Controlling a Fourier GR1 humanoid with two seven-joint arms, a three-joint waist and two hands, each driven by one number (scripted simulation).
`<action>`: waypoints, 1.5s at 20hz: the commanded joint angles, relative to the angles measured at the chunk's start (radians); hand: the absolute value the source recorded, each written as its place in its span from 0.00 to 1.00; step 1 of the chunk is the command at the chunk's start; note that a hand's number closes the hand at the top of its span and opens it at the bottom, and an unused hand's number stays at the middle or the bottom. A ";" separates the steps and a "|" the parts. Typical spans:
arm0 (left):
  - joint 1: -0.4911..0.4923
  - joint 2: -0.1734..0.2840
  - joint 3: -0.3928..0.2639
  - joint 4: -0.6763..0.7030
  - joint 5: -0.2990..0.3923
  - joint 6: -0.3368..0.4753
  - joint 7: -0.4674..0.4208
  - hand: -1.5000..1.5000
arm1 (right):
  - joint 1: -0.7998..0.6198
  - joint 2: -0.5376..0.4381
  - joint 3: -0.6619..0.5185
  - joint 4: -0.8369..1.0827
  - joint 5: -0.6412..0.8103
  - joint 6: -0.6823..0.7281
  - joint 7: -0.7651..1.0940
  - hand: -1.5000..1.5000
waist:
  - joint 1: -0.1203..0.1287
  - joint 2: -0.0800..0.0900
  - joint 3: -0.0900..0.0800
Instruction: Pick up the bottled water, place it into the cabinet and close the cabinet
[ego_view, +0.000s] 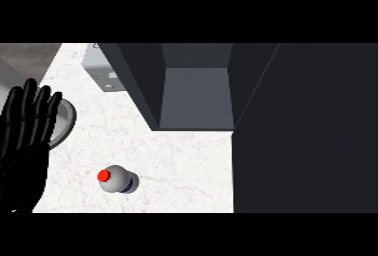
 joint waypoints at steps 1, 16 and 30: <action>0.079 -0.047 -0.075 -0.111 -0.071 0.037 0.022 0.00 | 0.107 -0.001 0.006 -0.119 -0.038 0.036 0.016 0.00 | -0.005 0.002 0.002; 0.362 -0.100 -0.808 -0.355 -0.374 0.405 0.329 0.00 | 0.378 -0.059 0.011 -0.340 -0.367 0.188 0.239 0.00 | -0.007 -0.002 0.004; 0.402 -0.059 -1.035 -0.385 -0.574 0.545 0.388 0.00 | 0.376 -0.069 -0.080 -0.417 -0.471 0.187 0.322 0.00 | 0.004 -0.008 0.004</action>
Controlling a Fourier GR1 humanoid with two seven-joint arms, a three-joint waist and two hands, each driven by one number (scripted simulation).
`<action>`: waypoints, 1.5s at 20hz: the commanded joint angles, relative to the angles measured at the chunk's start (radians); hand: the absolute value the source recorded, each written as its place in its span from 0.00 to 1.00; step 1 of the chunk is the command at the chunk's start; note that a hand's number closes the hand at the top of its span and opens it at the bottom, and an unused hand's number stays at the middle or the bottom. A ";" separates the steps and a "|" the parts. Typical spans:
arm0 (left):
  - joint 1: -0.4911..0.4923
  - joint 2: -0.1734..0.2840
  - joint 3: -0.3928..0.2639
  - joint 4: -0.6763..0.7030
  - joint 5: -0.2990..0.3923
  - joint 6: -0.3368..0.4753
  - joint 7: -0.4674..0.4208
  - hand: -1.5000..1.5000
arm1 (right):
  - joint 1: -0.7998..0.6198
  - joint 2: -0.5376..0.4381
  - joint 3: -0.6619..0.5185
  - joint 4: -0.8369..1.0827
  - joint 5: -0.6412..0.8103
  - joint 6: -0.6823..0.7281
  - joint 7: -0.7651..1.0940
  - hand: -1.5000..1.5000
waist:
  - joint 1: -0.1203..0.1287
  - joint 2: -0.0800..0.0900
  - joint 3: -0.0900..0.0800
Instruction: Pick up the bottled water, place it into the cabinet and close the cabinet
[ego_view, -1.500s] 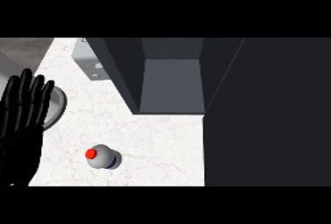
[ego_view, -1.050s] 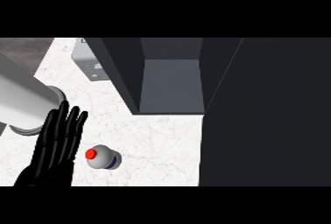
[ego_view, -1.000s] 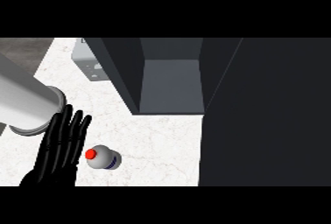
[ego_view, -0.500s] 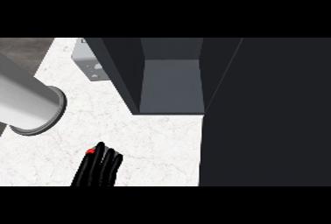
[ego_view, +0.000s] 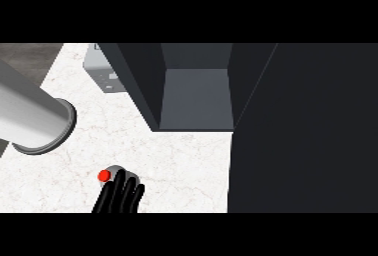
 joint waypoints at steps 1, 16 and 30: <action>0.019 0.005 -0.110 -0.124 -0.183 0.035 0.051 0.00 | 0.076 0.005 -0.015 -0.184 -0.141 -0.008 0.077 0.00 | -0.007 -0.005 0.001; 0.065 0.104 -0.052 -0.132 -0.189 0.161 0.015 0.00 | 0.095 -0.013 -0.088 -0.189 -0.203 0.041 0.069 0.00 | 0.001 -0.003 -0.002; 0.171 0.264 0.090 -0.020 0.029 0.249 -0.134 0.00 | 0.227 0.012 -0.135 -0.200 -0.260 0.115 -0.001 0.00 | -0.013 0.003 -0.005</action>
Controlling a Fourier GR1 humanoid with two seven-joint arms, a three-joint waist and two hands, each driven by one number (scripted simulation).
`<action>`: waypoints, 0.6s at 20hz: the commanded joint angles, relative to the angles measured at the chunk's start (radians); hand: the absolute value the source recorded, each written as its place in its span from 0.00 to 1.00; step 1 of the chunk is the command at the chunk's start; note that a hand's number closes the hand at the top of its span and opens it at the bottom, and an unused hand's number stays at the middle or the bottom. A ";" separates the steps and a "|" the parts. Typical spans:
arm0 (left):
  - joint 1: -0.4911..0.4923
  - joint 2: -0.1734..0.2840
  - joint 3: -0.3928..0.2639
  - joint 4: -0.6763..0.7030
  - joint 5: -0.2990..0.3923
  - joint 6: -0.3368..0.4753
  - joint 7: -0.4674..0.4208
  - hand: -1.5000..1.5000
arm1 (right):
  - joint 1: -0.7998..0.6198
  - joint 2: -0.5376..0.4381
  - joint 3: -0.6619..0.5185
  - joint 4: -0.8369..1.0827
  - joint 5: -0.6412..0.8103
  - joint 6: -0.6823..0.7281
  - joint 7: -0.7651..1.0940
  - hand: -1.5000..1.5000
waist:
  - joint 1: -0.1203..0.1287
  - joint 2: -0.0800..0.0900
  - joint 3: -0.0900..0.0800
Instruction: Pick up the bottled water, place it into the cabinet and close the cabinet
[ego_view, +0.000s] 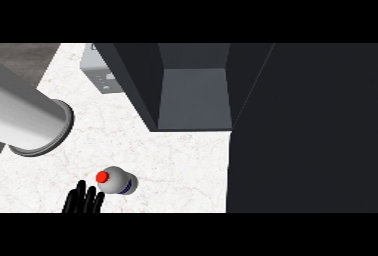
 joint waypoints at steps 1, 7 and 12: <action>0.015 0.037 0.055 -0.008 0.096 0.011 -0.056 0.00 | 0.080 0.006 -0.004 -0.210 -0.172 -0.013 0.093 0.00 | -0.003 0.003 -0.002; -0.003 0.095 0.200 0.094 0.251 -0.045 -0.172 0.00 | 0.108 -0.010 -0.040 -0.192 -0.210 0.016 0.052 0.00 | -0.006 0.004 -0.002; -0.015 0.097 0.288 0.180 0.363 -0.101 -0.271 0.00 | 0.112 -0.037 -0.072 -0.178 -0.241 0.044 0.035 0.00 | -0.004 0.004 -0.002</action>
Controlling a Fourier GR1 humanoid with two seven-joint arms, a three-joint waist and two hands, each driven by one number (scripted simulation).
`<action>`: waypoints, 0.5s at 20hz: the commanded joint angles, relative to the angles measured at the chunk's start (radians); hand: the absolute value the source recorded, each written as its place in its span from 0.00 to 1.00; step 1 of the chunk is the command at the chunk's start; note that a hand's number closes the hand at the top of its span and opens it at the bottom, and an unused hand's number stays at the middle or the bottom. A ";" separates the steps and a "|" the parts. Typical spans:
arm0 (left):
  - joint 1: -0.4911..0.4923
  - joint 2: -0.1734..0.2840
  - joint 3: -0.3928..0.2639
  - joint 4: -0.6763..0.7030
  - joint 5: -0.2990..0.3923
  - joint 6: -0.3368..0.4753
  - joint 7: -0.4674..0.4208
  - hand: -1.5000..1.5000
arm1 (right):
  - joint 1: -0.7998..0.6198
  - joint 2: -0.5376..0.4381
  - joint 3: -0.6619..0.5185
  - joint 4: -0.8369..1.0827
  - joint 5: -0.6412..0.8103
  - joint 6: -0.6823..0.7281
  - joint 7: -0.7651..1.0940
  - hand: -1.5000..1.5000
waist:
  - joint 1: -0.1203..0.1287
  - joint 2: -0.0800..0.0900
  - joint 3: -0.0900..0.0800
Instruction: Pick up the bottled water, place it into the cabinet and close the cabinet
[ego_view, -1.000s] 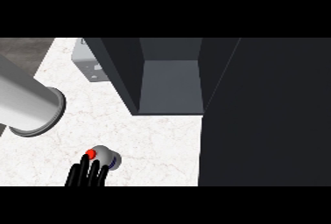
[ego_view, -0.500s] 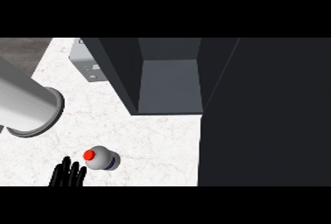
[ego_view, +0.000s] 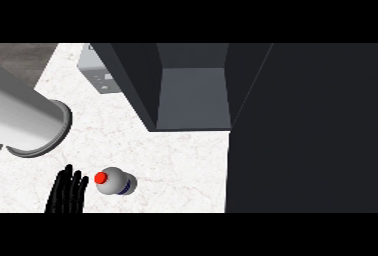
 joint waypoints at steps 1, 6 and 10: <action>-0.030 -0.001 0.088 0.107 0.114 -0.055 -0.082 0.00 | 0.106 -0.001 -0.034 -0.168 -0.188 0.037 0.029 0.00 | -0.010 -0.001 0.001; -0.052 -0.031 0.187 0.240 0.200 -0.096 -0.177 0.00 | 0.093 -0.011 -0.058 -0.155 -0.215 0.036 0.013 0.00 | -0.001 0.001 0.001; -0.053 -0.041 0.207 0.313 0.236 -0.135 -0.209 0.00 | 0.140 -0.018 -0.082 -0.178 -0.255 0.036 0.018 0.00 | 0.000 0.002 0.001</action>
